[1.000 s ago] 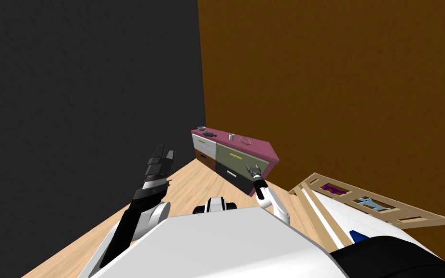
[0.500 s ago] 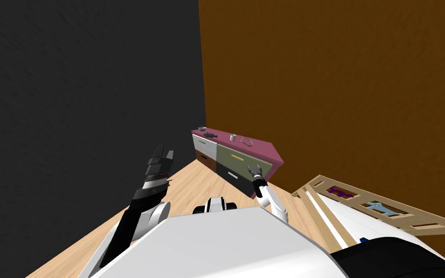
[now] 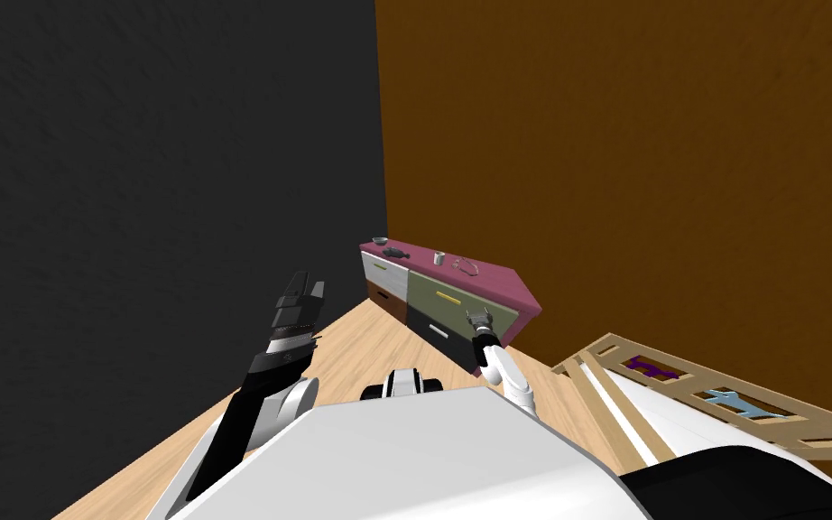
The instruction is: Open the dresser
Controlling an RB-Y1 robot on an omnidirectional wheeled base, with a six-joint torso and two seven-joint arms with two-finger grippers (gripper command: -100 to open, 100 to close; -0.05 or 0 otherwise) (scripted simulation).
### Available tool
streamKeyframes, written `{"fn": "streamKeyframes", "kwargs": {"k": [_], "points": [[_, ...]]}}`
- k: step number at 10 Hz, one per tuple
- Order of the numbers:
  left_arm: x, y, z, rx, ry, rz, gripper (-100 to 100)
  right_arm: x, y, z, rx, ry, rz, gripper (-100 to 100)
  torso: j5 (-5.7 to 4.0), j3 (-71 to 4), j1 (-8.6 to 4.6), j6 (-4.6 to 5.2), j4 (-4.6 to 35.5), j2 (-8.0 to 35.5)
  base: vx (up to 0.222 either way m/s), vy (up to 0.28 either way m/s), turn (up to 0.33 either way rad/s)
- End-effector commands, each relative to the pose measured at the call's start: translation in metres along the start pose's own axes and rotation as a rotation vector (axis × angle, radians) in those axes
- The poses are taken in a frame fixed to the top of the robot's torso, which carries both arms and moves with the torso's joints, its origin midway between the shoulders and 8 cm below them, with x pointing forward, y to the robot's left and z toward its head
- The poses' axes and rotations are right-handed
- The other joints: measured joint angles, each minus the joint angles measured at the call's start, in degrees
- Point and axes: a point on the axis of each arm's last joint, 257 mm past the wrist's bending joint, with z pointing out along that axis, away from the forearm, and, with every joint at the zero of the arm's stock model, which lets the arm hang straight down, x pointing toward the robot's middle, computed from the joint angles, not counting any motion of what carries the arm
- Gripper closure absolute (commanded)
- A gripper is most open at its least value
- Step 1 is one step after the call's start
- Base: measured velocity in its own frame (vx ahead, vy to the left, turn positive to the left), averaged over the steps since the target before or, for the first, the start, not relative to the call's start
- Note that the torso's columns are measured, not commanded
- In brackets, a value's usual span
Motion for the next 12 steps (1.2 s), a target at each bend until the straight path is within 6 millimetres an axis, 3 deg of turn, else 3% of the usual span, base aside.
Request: {"fn": "streamKeyframes", "kwargs": {"k": [1, 12], "points": [[0.0, 0.0, 0.0, 0.0, 0.0, 0.0, 0, 0.005, -0.007, 0.005, 0.033, 0.015, -0.093, -100, 0.01, -0.02, 0.04, -0.01, -0.01, -0.03, 0.04, 0.028, 0.017], [0.0, 0.0, 0.0, 0.0, 0.0, 0.0, 0, 0.013, -0.037, 0.025, 0.184, 0.09, -0.489, -100, 0.22, -0.25, 0.21, -0.49, 0.1, -0.4, 0.021, 0.028, 0.031]]}}
